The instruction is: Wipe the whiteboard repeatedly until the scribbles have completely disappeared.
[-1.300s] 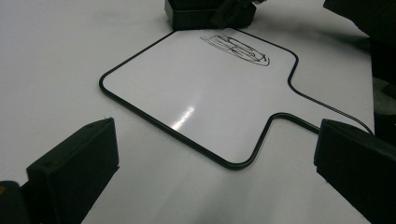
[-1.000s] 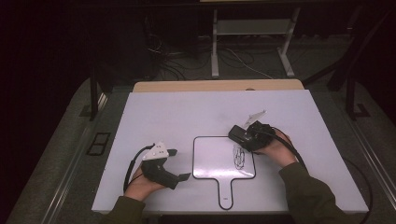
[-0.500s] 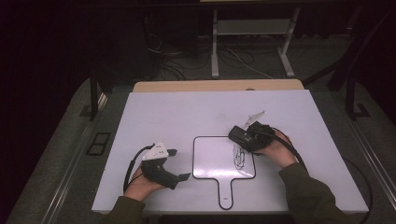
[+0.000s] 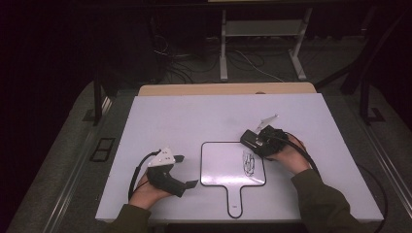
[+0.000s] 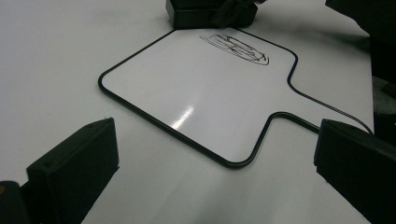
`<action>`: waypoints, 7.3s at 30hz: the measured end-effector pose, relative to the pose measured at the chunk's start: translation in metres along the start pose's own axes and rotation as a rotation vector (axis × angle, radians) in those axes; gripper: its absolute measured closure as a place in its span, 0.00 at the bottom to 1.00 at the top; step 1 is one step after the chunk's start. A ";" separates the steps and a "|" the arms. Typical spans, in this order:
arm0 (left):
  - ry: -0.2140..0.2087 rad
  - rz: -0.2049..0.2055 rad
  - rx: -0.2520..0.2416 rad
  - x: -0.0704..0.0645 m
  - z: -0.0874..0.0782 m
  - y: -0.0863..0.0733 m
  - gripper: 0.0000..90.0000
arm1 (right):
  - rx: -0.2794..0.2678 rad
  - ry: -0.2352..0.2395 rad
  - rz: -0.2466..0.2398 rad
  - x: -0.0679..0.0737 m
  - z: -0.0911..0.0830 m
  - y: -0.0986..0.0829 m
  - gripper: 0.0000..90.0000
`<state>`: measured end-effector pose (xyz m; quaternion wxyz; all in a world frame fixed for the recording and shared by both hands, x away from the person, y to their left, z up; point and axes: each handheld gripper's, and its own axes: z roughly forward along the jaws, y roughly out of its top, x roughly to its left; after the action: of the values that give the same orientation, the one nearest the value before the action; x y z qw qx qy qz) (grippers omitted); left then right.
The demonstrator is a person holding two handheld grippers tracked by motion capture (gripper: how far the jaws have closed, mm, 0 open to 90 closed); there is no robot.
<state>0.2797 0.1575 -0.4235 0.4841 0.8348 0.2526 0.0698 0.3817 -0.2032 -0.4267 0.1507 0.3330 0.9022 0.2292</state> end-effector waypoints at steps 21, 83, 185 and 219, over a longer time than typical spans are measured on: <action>0.000 0.002 0.002 0.000 0.001 0.000 0.00 | 0.012 0.024 -0.021 0.005 -0.001 0.002 0.43; 0.001 0.002 -0.003 -0.001 -0.001 0.001 0.00 | 0.017 0.070 -0.071 0.020 -0.007 -0.003 0.43; 0.004 0.003 -0.007 -0.001 -0.002 0.001 0.00 | 0.005 0.222 -0.147 0.067 -0.020 -0.015 0.43; 0.001 0.006 -0.004 -0.002 -0.001 0.001 0.00 | 0.016 0.241 -0.182 0.073 -0.020 -0.012 0.43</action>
<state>0.2784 0.1565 -0.4217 0.4855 0.8345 0.2502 0.0722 0.3135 -0.1690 -0.4247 0.0587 0.2211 0.9419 0.2459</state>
